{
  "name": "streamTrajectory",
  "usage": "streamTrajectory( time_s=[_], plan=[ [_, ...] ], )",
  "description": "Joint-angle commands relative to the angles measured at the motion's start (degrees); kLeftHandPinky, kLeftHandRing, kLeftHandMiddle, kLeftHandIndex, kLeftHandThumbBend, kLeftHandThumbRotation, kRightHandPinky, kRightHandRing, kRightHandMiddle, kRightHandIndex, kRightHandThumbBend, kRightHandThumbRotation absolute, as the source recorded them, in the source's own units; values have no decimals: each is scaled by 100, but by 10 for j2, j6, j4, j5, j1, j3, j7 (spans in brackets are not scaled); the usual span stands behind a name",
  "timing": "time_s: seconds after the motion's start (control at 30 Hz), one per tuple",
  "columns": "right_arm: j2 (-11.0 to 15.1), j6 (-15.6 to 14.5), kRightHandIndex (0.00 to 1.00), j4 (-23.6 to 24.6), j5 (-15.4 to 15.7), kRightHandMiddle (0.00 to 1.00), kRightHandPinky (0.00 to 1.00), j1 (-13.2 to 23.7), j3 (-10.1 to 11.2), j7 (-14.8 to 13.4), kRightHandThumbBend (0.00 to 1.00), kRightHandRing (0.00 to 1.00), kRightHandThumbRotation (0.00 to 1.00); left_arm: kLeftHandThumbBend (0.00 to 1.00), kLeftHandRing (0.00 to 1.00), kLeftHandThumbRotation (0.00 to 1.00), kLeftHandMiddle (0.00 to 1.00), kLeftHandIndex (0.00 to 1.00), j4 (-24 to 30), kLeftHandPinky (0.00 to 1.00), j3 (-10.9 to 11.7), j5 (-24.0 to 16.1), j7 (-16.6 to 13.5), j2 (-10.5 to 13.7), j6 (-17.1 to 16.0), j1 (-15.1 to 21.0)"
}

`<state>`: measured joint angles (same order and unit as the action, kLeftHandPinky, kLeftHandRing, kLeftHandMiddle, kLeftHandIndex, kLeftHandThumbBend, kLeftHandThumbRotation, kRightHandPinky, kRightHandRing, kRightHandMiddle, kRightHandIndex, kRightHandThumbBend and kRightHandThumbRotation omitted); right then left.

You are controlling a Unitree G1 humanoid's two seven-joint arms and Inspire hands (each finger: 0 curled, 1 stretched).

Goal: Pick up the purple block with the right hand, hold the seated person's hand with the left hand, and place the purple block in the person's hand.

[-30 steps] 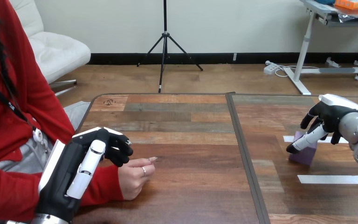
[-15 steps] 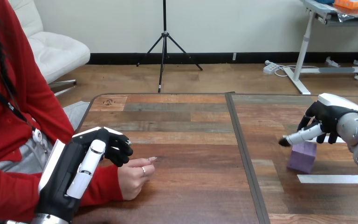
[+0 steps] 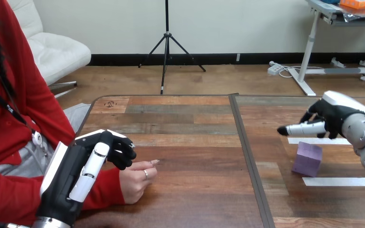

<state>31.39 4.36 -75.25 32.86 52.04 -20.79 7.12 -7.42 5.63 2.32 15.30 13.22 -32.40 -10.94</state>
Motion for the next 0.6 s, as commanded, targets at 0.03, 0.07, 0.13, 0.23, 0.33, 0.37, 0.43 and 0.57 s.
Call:
streamTrajectory(
  time_s=[0.03,0.07,0.13,0.23,0.33,0.37,0.43,0.57],
  plan=[
    [6,23,46,21,-18,53,45,21,18,-21,82,52,62,37,47,100,51,49,-4,44,5,-4,-5,11,-4,38],
    [6,25,45,20,-21,51,44,22,21,-21,82,50,62,37,47,100,51,49,-3,44,5,-5,-6,11,-2,38],
    [6,29,43,20,-28,50,42,22,27,-21,82,48,61,37,47,100,51,49,-3,45,5,-6,-7,10,-1,37],
    [6,34,40,21,-36,44,36,22,34,-24,82,42,59,37,47,100,51,49,-4,45,5,-4,-5,10,-2,38],
    [6,38,37,22,-42,39,30,22,38,-27,82,36,58,36,47,100,51,49,-5,46,5,-3,-3,11,-5,38],
    [7,40,38,22,-45,40,31,22,40,-28,82,37,57,36,47,100,51,50,-6,45,5,-2,-3,11,-7,39],
    [7,43,40,23,-49,41,32,21,43,-29,82,39,57,36,47,100,51,50,-8,45,5,-4,-4,11,-9,39],
    [8,46,41,24,-54,41,32,22,47,-33,84,38,58,36,47,100,51,50,-11,44,6,-8,-6,12,-11,40]
  ],
)
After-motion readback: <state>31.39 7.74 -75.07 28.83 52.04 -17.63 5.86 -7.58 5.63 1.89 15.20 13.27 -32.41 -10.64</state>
